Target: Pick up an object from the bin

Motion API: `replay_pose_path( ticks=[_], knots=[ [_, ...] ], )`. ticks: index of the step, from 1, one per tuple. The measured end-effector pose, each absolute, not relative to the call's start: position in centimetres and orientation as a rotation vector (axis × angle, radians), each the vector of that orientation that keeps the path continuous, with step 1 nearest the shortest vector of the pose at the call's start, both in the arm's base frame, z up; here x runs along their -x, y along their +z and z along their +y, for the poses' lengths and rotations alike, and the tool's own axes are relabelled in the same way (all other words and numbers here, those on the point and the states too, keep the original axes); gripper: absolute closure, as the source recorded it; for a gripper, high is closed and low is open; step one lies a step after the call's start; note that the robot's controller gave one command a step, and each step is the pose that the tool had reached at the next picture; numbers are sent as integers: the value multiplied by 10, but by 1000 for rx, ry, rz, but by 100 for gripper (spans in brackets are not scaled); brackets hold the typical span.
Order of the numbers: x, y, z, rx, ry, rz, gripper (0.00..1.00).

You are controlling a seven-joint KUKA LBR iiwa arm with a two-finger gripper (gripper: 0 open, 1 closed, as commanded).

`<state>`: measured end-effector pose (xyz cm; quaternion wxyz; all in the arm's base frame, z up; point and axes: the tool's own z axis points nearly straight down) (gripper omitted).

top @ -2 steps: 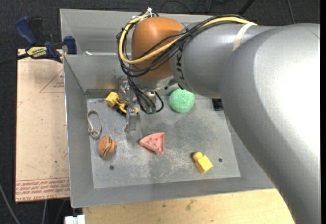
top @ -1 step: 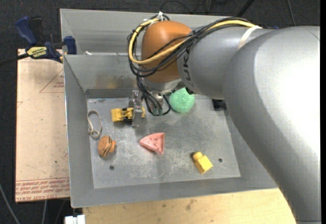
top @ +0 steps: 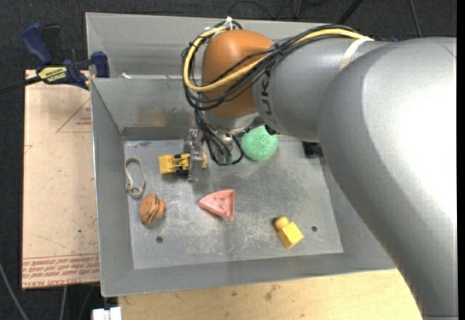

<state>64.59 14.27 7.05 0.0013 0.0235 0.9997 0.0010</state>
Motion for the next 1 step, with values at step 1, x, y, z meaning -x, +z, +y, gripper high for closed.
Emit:
replay_pose_path(
  ticks=[1],
  knots=[
    [-621, 123, 128, -65, -1, 3149, 100]
  ],
)
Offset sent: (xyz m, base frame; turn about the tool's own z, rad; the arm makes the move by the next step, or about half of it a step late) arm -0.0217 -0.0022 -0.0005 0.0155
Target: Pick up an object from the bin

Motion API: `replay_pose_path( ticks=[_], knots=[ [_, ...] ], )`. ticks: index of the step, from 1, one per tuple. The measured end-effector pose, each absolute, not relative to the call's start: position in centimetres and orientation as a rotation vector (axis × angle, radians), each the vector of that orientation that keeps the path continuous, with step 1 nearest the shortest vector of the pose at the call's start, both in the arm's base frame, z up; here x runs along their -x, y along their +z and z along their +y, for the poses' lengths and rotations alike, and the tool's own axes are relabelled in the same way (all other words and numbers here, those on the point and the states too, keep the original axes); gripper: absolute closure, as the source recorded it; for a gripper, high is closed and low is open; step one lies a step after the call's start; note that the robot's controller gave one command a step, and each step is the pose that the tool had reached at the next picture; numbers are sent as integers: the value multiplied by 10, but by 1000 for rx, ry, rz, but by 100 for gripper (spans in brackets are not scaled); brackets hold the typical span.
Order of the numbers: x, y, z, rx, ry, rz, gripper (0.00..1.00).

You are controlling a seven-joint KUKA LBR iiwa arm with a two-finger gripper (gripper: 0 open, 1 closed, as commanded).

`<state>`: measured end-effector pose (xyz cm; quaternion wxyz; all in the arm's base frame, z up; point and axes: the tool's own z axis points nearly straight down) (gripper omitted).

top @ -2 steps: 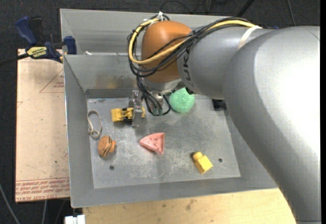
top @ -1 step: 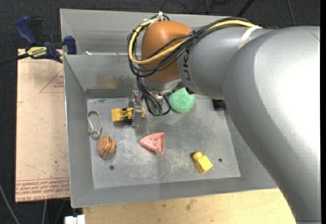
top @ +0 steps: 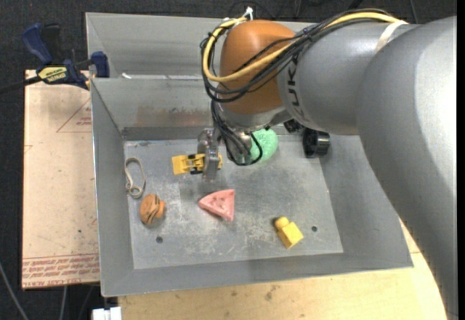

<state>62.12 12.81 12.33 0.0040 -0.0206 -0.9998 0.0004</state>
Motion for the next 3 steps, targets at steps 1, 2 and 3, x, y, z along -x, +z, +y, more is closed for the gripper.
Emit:
replay_pose_path(
  ticks=[1, 2, 3],
  knots=[
    [-626, 137, 133, 76, -7, -3157, 100],
    [-611, 145, 132, 63, 1, -3134, 100],
    [-636, 216, 140, 41, -1, -3143, 100]
  ],
)
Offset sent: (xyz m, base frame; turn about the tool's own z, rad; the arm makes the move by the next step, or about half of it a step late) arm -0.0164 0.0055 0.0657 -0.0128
